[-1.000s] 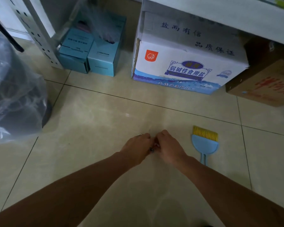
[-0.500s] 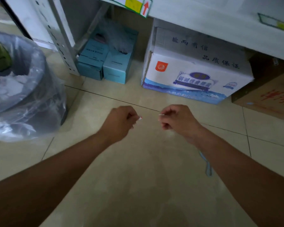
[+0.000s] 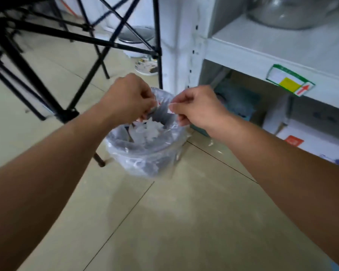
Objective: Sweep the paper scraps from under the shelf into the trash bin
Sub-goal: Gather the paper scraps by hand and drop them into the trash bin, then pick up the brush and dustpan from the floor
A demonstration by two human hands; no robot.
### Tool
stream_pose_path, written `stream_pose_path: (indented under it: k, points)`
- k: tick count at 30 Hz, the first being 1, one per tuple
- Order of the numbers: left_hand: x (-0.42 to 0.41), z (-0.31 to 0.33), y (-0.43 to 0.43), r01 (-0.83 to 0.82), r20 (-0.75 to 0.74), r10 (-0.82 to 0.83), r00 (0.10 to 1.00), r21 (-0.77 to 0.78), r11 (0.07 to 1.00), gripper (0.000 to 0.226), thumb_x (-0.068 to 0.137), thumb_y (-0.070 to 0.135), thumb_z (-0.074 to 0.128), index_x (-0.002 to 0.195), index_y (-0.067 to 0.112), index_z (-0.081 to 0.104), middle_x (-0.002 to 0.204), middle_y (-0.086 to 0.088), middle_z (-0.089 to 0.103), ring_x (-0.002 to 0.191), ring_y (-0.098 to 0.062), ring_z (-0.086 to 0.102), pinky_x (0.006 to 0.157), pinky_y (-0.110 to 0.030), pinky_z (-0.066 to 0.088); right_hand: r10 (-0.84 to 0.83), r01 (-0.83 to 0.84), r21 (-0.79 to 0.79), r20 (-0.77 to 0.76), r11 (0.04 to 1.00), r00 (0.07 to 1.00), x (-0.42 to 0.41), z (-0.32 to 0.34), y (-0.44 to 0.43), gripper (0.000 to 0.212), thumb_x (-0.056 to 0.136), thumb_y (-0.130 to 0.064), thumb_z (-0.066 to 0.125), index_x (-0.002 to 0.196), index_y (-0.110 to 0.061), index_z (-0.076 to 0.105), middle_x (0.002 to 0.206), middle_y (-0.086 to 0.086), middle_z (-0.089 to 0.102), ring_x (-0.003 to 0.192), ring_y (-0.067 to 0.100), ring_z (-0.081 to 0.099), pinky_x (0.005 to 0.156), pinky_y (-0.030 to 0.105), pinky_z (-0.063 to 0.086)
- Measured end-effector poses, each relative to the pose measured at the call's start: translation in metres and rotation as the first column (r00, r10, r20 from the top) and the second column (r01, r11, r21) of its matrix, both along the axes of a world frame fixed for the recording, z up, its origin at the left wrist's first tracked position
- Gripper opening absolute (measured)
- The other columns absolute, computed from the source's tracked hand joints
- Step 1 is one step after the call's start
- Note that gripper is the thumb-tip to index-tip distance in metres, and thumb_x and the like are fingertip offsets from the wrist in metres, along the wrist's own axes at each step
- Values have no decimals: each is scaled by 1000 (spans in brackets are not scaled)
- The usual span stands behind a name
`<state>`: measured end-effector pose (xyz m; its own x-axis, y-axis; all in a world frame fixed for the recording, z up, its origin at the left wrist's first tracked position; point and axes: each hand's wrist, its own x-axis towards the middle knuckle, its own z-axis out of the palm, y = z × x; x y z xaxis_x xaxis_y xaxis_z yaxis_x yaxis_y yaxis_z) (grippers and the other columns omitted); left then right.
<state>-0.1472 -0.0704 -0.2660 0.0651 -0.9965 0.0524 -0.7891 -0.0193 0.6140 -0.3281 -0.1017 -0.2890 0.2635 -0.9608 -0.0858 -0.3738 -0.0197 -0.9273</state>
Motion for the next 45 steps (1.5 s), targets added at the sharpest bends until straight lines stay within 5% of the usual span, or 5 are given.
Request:
stream_pose_path:
  k: [7,20,27,34,45]
  points:
    - [29,-20,-8,-51,106,38,994,120,991,14,82,16,71,70,9,74,60,-8,73,52,-15,72,64,-35,63,124,-143,-36,-322,989,939,57,-8,-16,3,79,-8,71,76,-9,72,65,13,74,57,24,73,59,42,63]
    - [9,-22,-2,-35,209,19,978,73,997,28,75,6,64,94,22,77,84,-2,75,74,-20,70,69,-32,59,188,-207,-42,-267,977,945,13,-5,-4,30,74,-10,77,102,-22,75,105,-5,72,96,7,66,88,25,51]
    - [-74,-22,25,233,150,-235,960,28,972,16,83,21,63,88,23,77,85,2,77,82,-18,70,73,-23,46,39,-42,-3,-306,999,951,-141,-11,56,17,81,-10,70,97,-14,74,74,-13,69,57,-9,58,61,9,46]
    - [-235,-83,70,634,-29,-653,756,277,722,16,86,28,63,93,25,76,94,9,75,83,-6,65,79,-21,46,-97,246,186,-578,951,810,-342,-91,173,7,77,-5,65,76,-4,72,66,8,72,57,9,59,67,39,54]
    - [-413,-181,141,633,-91,-761,643,622,460,23,80,30,60,97,20,73,106,-1,72,101,-22,66,90,-32,53,-294,710,177,-822,682,488,-416,-227,309,19,80,-33,60,84,-15,54,88,8,68,88,30,66,67,30,45]
